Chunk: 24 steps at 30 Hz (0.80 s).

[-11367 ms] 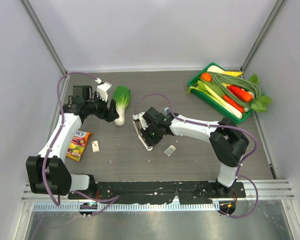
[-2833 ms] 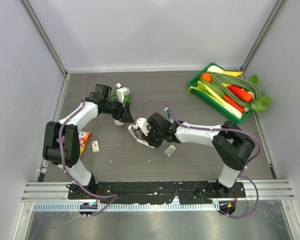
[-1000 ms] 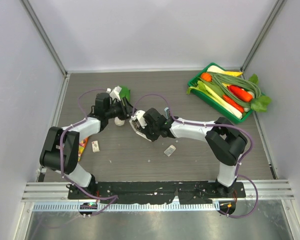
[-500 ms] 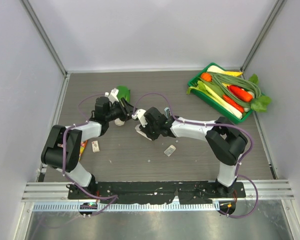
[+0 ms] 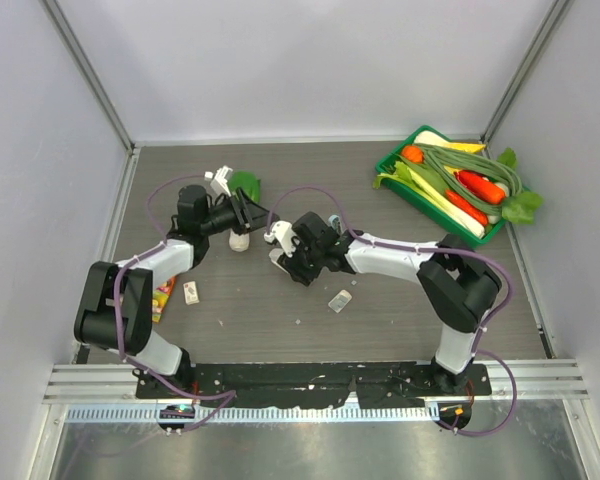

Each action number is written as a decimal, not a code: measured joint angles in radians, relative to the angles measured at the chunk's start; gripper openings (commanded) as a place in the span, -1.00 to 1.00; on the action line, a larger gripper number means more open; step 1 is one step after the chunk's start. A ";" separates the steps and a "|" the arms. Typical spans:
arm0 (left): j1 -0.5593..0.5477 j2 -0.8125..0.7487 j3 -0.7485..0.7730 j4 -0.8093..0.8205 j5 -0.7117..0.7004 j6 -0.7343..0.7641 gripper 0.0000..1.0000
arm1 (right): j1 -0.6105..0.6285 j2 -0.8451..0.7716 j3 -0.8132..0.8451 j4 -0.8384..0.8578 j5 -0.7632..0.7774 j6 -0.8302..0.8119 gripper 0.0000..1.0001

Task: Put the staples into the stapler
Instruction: Close the stapler at the center of the board.

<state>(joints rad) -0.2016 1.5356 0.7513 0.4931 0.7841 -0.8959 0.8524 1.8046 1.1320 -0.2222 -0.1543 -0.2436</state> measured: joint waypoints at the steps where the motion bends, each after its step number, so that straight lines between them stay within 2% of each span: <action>1: 0.000 -0.002 0.007 -0.007 0.004 0.015 -0.17 | 0.000 -0.005 -0.002 -0.003 -0.004 -0.007 -0.03; 12: 0.000 0.000 0.052 -0.083 0.029 0.093 -0.17 | -0.017 -0.177 -0.024 -0.098 -0.019 -0.100 0.01; 16: 0.000 0.019 0.111 -0.101 0.036 0.105 -0.17 | -0.057 -0.262 -0.039 -0.127 -0.050 -0.132 0.03; 24: -0.029 0.196 0.396 -0.124 0.058 0.122 -0.16 | -0.366 -0.396 -0.159 -0.092 -0.135 -0.206 0.03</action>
<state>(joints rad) -0.2310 1.7321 1.1469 0.3691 0.8417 -0.7734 0.4862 1.4086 0.9726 -0.3138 -0.2890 -0.4492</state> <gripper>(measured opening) 0.419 0.516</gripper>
